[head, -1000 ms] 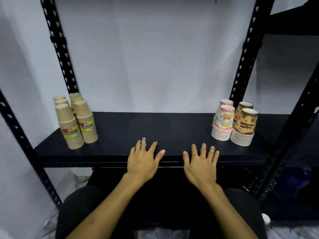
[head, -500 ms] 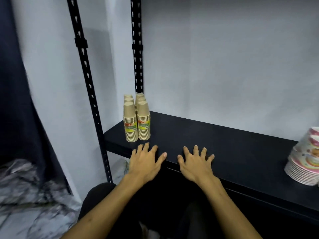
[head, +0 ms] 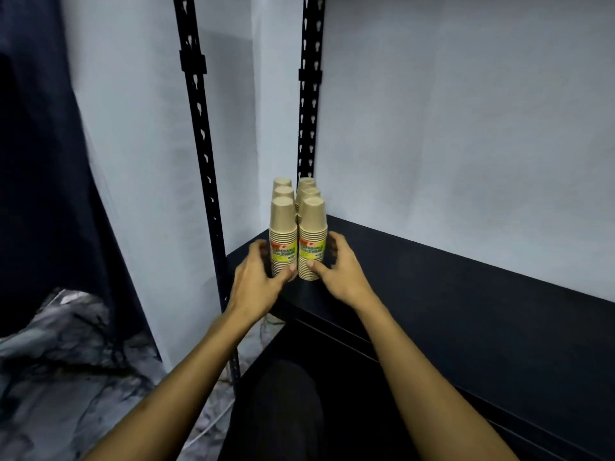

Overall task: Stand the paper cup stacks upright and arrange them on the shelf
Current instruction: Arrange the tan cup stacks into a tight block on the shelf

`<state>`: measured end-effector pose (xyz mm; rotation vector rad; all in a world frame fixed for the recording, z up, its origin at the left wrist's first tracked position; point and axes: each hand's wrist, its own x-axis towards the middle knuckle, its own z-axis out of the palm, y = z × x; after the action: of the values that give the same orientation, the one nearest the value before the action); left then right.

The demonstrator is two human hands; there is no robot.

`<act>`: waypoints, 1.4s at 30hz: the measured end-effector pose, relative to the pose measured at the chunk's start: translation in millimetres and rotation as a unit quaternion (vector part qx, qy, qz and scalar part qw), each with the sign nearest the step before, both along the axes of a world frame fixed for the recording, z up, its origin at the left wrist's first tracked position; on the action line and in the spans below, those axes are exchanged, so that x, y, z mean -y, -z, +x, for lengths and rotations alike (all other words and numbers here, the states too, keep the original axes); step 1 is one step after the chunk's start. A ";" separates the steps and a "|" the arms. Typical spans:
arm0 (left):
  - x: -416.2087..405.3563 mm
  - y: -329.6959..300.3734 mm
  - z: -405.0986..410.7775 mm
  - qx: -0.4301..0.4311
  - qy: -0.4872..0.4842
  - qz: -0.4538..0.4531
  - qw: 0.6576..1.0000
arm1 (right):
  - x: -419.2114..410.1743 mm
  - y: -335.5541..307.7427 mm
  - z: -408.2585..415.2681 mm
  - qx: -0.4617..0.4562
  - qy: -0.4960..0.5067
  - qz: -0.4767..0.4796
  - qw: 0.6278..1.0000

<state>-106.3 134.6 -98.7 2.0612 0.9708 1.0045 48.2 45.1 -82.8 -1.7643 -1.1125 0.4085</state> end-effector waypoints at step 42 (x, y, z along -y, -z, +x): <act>52.0 -6.5 255.6 -0.066 0.328 -0.019 0.942 | 141.5 10.0 186.8 0.065 0.181 -0.023 0.981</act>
<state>149.3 82.6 -92.2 2.2061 0.3004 0.4925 235.0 -96.5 -92.8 -2.0096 -0.8491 0.0981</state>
